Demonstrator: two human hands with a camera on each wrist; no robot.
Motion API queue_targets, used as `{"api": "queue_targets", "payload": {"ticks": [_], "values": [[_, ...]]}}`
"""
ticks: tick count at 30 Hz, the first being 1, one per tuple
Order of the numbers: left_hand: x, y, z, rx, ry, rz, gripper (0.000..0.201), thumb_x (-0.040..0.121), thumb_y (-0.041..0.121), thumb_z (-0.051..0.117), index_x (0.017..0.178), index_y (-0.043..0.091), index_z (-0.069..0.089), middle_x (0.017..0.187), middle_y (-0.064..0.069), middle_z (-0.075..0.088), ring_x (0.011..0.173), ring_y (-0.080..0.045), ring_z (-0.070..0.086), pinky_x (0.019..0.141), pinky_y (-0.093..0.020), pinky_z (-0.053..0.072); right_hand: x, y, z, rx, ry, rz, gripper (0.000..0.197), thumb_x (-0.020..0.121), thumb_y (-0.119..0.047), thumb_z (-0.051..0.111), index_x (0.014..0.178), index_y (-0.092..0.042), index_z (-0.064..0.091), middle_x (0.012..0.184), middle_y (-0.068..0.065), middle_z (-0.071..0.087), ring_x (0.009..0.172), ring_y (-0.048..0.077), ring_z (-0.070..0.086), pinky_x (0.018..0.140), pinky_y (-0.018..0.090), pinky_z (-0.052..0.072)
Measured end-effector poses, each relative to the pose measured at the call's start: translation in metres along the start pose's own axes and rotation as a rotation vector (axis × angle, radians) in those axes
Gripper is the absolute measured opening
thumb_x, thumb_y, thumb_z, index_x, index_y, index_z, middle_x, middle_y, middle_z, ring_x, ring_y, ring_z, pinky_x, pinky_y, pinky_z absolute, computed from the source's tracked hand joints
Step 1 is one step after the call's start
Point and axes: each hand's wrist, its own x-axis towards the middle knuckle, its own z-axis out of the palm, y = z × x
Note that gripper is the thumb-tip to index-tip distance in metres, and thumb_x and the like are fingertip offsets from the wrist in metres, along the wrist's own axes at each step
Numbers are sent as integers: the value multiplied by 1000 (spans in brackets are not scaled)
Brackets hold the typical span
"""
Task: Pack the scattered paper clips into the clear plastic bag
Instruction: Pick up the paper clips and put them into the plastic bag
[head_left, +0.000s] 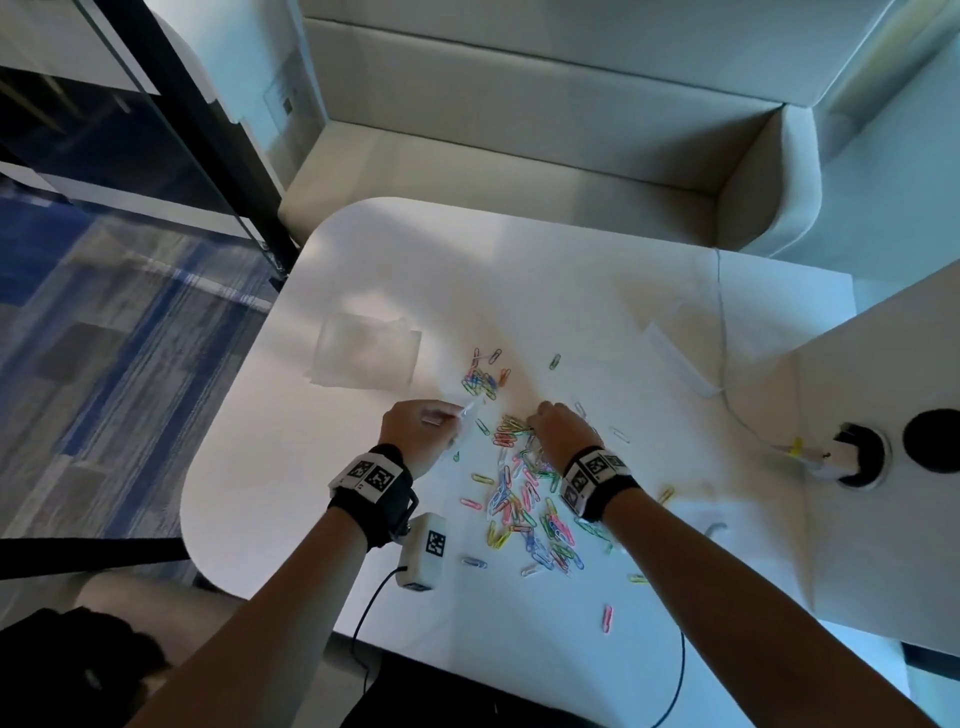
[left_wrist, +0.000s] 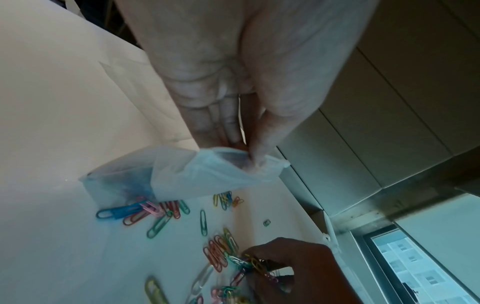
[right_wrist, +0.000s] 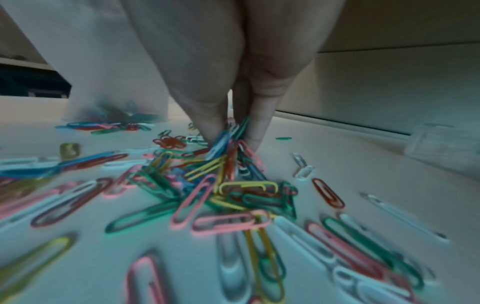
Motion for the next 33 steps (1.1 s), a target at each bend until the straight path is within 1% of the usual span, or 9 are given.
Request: {"api": "queue_targets", "payload": {"ticks": [4, 7, 9, 13, 16, 22, 26, 30, 33], "values": [[-4, 2, 5, -1, -13, 7, 18, 84, 9, 71, 81, 26, 75, 80, -3, 77, 71, -17, 75, 81, -30, 62, -3, 13, -11, 250, 73, 173, 15, 88, -10, 62, 97, -12, 74, 95, 7, 72, 89, 23, 68, 80, 25, 50], [-2, 4, 8, -27, -7, 7, 14, 86, 7, 70, 87, 20, 76, 81, 0, 75, 61, 3, 69, 65, -8, 53, -12, 30, -17, 600, 220, 396, 14, 82, -16, 72, 94, -12, 78, 91, 8, 76, 85, 18, 70, 85, 18, 48], [-3, 7, 10, -20, -9, 9, 13, 86, 8, 69, 90, 19, 75, 80, 5, 73, 59, 8, 68, 61, -3, 49, -21, 41, -17, 822, 266, 555, 16, 80, -20, 75, 95, -14, 78, 85, 6, 77, 77, 12, 69, 86, 20, 51], [-3, 10, 17, -112, -23, -33, 16, 86, 9, 67, 85, 22, 76, 87, -7, 78, 74, -22, 77, 75, -33, 63, -39, 44, -30, 1785, 315, 798, 23, 80, 0, 72, 103, 2, 70, 92, 16, 73, 80, 20, 72, 80, 29, 59], [-3, 12, 24, -129, -40, -23, 16, 89, 10, 65, 86, 22, 75, 90, -8, 77, 73, -20, 78, 72, -34, 63, -45, 32, -43, 2235, 345, 750, 23, 83, 5, 65, 107, 8, 64, 97, 19, 68, 82, 21, 72, 74, 24, 60], [-7, 19, 36, -161, -46, -10, 13, 90, 9, 64, 90, 16, 74, 90, -12, 76, 73, -22, 77, 70, -34, 64, -45, -15, -66, 2474, 171, 581, 13, 88, 3, 58, 100, 5, 64, 94, 18, 70, 88, 23, 71, 78, 26, 59], [-7, 20, 38, -158, -29, 25, 10, 86, 8, 69, 87, 17, 75, 90, -13, 75, 77, -32, 76, 75, -42, 64, -42, -46, -70, 2363, 91, 529, 10, 89, 7, 55, 93, 7, 64, 87, 19, 69, 84, 24, 70, 81, 28, 58], [-6, 20, 34, -159, 45, 26, 13, 85, 3, 67, 94, 9, 75, 86, -8, 73, 65, -21, 75, 68, -32, 64, -41, -56, -71, 2164, 109, 560, 12, 89, 10, 55, 98, 9, 63, 88, 22, 65, 81, 26, 68, 81, 30, 58], [-5, 16, 29, -154, 55, 18, 13, 87, 5, 67, 96, 9, 75, 88, -7, 74, 65, -21, 76, 73, -35, 64, -43, -58, -75, 2135, 146, 509, 18, 88, 10, 56, 106, 11, 62, 85, 19, 68, 82, 26, 68, 81, 29, 59]]}}
